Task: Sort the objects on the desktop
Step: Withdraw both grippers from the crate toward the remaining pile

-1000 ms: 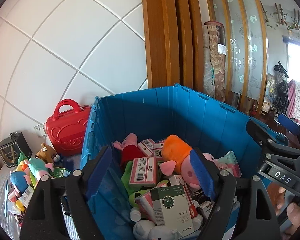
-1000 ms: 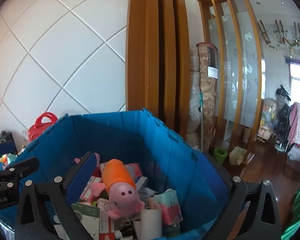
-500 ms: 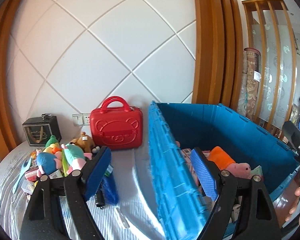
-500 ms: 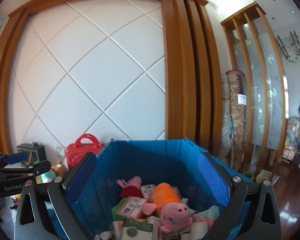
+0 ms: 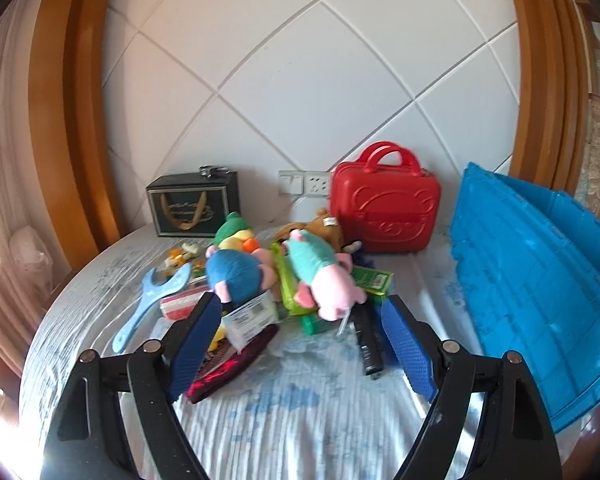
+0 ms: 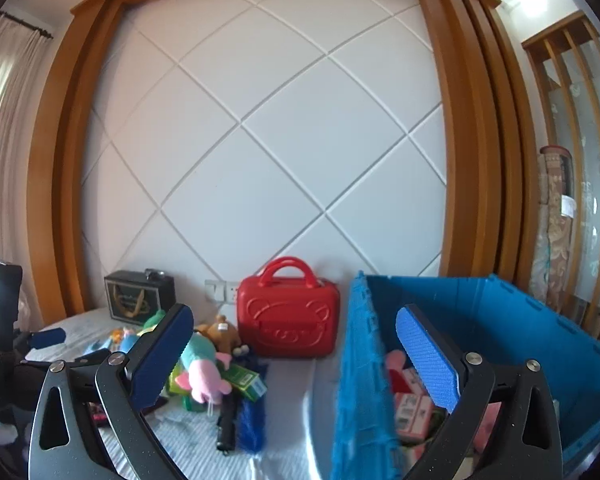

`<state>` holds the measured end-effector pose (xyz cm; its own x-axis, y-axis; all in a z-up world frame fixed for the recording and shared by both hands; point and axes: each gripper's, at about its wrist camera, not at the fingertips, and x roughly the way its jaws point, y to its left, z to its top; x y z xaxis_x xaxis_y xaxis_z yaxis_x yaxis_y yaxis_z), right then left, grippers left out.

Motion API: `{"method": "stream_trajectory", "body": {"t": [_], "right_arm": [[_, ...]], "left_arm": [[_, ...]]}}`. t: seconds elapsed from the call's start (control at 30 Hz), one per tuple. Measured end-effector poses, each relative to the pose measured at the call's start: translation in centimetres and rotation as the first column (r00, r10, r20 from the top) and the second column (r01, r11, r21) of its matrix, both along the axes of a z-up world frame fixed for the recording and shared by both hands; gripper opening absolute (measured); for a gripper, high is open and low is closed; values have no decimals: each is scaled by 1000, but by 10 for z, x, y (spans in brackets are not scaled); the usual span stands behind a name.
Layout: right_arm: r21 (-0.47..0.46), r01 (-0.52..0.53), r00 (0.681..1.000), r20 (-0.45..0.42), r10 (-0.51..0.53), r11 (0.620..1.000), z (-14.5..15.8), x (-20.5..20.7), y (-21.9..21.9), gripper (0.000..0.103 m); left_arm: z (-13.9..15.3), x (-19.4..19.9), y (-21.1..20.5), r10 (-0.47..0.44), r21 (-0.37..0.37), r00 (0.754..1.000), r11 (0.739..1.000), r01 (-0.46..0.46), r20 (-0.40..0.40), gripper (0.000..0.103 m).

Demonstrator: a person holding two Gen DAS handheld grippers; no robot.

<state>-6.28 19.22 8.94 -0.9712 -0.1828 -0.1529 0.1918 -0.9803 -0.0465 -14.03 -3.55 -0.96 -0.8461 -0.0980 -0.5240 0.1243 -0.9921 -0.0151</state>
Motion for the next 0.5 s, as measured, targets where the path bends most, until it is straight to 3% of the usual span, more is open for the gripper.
{"method": "stream_trajectory", "body": {"t": [0.13,0.27,0.5], "right_arm": [[14,-52,994,92,51,999,-20,-23,-47,103],[24,-104,972,216,97,994,-43,-49,-83,103],[56,-120,922,377,90,991,-84,-94,-118,103]], "left_arm": [[-24,-7,-53,52,-32,997,998,-50,58,82],[-46,-17,-93,74,-14,990,997,-72,121,82],[-83,-50,-123,52,25,975,998,-59,218,82]]}}
